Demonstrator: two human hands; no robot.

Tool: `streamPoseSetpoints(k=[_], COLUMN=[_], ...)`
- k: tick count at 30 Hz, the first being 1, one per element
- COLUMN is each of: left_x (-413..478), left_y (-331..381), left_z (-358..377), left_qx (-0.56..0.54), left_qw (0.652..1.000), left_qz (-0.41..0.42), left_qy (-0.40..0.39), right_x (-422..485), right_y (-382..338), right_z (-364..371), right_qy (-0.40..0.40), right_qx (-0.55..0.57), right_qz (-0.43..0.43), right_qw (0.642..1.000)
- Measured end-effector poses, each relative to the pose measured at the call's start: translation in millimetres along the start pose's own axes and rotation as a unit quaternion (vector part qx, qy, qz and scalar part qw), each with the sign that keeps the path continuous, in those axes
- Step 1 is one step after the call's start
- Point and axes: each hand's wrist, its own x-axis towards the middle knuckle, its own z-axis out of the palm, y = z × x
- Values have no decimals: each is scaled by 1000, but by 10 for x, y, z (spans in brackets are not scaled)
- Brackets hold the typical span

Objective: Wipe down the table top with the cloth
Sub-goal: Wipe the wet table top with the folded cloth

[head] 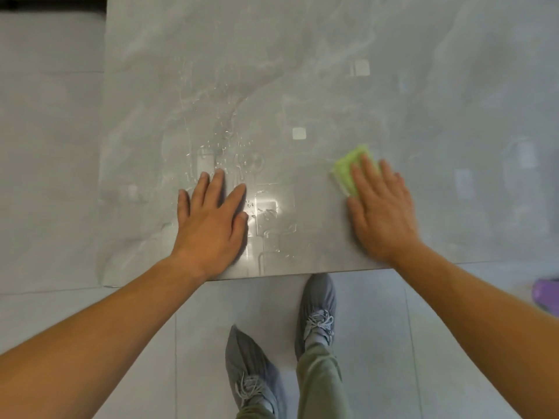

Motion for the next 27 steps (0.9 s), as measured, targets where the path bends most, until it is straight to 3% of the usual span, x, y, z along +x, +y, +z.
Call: streamPoseSetpoints(k=[3,6,8,11,15,18,21,23,27], left_x=[19,22,17,17,77,82,81,83,77], left_y=[-2,-18,-82,-248,-567,-700,-726,-730,-767], left_z=[-9,-16,-25,-51,-50,-53,-87,-116,-144], left_qx=[3,-1,-4,7,46,48,35,32,29], left_qw=[1000,1000,999,998,997,997,998,998,998], left_qz=[-5,-2,15,43,-22,-54,-52,-51,-48], left_qy=[17,21,29,51,50,21,16,19,14], right_x=[-187,-395,-465,-420,7,284,113,-174,-181], right_y=[11,-454,-897,-1465,-1297,-1082,-1358,-1440,-1019], right_z=[6,111,203,318,279,175,202,264,245], right_qy=[30,32,26,5,-9,5,12,-1,-43], right_qx=[35,56,56,61,17,43,69,42,-25], right_qz=[186,224,179,47,-101,-37,4,-101,-299], right_qw=[981,973,982,997,995,998,998,994,953])
